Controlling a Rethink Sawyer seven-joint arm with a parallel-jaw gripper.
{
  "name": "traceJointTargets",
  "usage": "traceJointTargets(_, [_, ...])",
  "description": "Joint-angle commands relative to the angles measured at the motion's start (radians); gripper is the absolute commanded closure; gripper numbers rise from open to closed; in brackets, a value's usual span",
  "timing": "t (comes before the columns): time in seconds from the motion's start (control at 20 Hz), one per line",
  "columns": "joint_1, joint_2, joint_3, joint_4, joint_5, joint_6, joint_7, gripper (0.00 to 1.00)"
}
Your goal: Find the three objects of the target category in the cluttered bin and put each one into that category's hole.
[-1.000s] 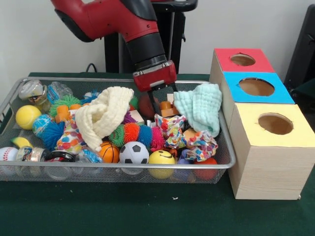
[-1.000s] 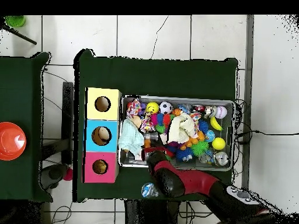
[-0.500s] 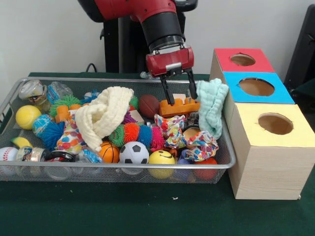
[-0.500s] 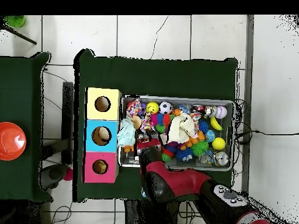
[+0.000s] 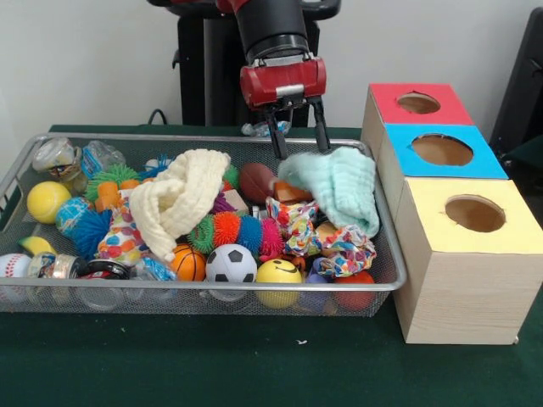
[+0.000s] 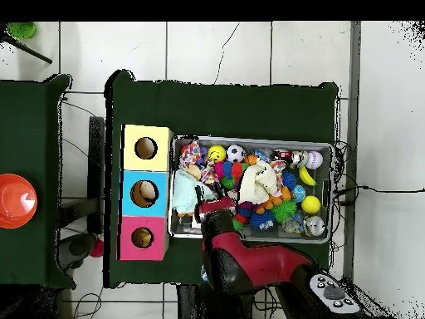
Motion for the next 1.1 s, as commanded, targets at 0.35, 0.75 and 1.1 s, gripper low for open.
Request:
traceJointTargets(0.35, [0.072, -0.019, -0.075, -0.111, 0.04, 0.228, 0.09, 0.0])
traceJointTargets(0.75, [0.055, -0.069, -0.001, -0.187, 0.075, 0.444, 0.089, 0.0])
traceJointTargets(1.1, [0.038, -0.091, 0.094, -0.303, 0.153, 0.767, 0.007, 0.0])
